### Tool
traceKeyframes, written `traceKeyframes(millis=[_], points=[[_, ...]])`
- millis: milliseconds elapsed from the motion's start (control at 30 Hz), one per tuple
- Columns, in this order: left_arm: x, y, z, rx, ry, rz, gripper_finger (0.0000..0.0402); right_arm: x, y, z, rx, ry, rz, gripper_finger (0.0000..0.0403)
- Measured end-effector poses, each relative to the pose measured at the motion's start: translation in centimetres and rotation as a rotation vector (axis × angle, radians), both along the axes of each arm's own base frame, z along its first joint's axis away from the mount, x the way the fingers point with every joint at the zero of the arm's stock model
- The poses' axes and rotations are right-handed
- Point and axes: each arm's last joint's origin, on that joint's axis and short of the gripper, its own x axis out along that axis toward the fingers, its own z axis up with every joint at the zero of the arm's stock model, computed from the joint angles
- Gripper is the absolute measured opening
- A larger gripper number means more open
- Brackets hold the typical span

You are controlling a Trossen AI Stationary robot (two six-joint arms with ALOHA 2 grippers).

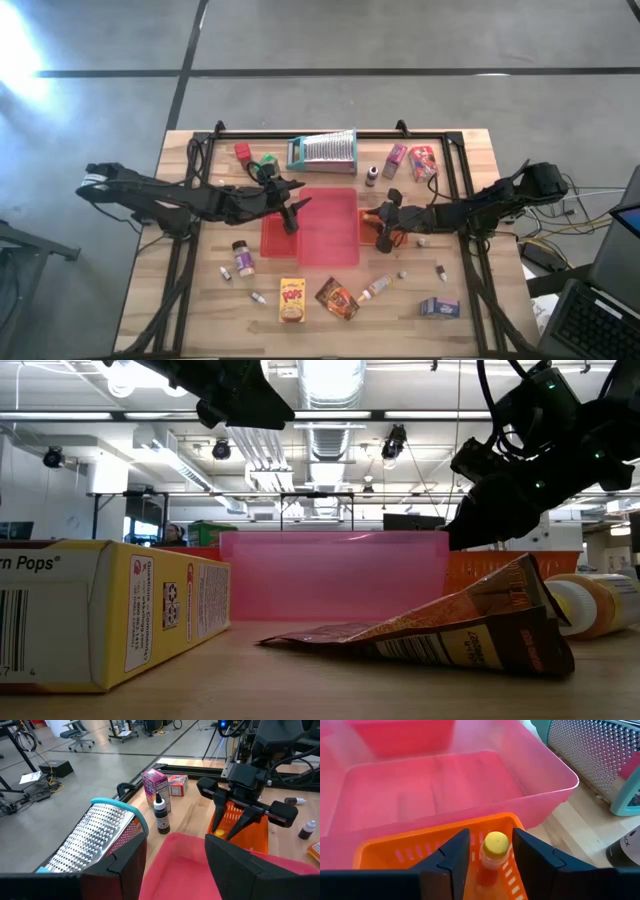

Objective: Pick & Place Kitchen Items
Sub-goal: Put the green cereal box into the pink bin

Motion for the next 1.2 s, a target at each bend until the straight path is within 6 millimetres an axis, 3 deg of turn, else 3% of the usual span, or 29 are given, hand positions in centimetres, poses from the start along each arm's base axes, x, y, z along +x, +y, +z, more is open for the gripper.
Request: traceKeyframes(millis=[133,333,467,733,1033,1200], points=[[0.0,0.0,0.0,0.0,0.001,0.0,0.0207,0.1,0.0,0.5,0.002,-0.022,0.0,0.0161],[0.0,0.0,0.0,0.001,0.003,0.0,0.0207,0.1,0.1,2.8,-0.075,-0.098,0.044,0.0178],[0.0,0.0,0.0,0.001,0.002,0.0,0.0207,0.0,0.0,5.0,-0.166,-0.171,0.082,0.0184],[0.0,0.0,0.0,0.0,-0.004,-0.001,0.0207,0.2,0.1,10.9,-0.188,-0.366,0.074,0.0168],[0.0,0.0,0.0,-0.01,-0.008,0.002,0.0207,0.0,0.0,17.3,-0.144,0.029,0.081,0.0138],[0.0,0.0,0.0,-0.01,-0.002,0.002,0.0207,-0.5,0.0,19.5,-0.074,0.241,0.035,0.012]])
